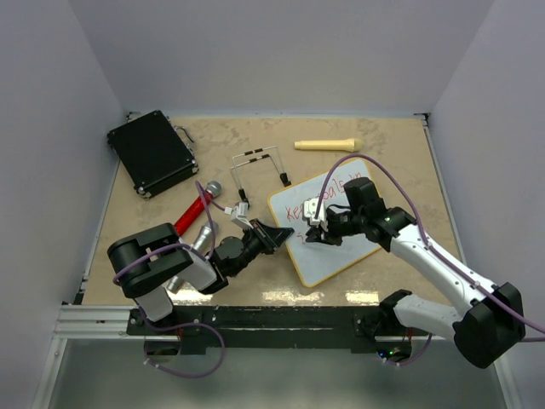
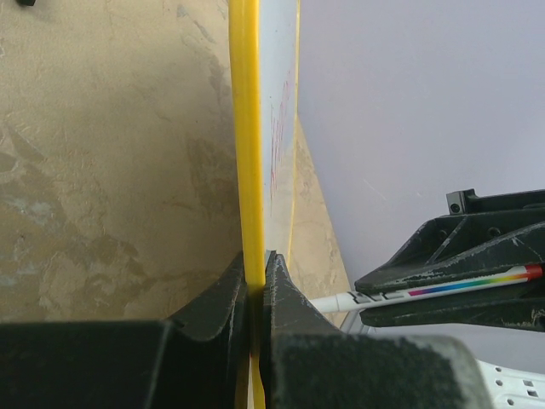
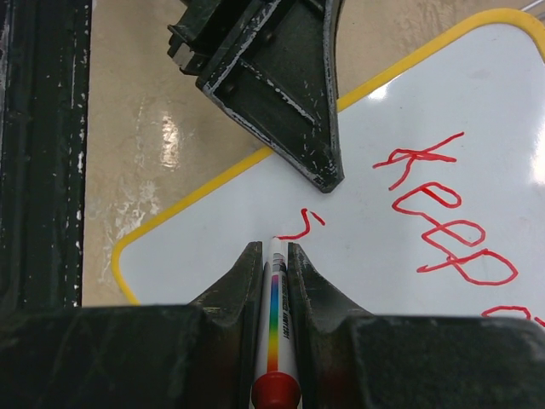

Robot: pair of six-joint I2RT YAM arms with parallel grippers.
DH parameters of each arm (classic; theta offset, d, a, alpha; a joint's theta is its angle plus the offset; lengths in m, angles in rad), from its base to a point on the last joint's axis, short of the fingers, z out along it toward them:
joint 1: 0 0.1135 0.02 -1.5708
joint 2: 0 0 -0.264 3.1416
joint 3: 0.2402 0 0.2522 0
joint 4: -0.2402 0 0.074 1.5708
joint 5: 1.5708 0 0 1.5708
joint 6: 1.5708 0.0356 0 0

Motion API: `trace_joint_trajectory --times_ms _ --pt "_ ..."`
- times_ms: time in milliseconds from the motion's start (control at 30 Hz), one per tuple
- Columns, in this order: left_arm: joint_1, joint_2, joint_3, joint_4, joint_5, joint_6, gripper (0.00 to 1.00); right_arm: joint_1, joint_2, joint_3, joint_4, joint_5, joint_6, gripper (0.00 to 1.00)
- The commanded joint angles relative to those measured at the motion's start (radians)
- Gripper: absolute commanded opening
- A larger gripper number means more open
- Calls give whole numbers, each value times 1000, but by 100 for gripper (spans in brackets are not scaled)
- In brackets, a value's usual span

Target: Write a sentence on the whiteboard

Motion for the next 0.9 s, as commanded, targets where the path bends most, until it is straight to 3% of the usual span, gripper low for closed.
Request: trace_joint_trajectory --times_ms 0,267,500,867 --pt "6 -5 -5 245 -17 115 0 5 13 32 -41 -64 -42 0" --pt "6 14 -12 264 -14 109 0 -2 1 86 26 -107 33 0" --pt "8 20 -41 282 -4 115 0 -135 -76 91 -39 -185 -14 0" --pt "8 23 -54 301 6 119 0 -152 -85 33 -8 -104 1 0"
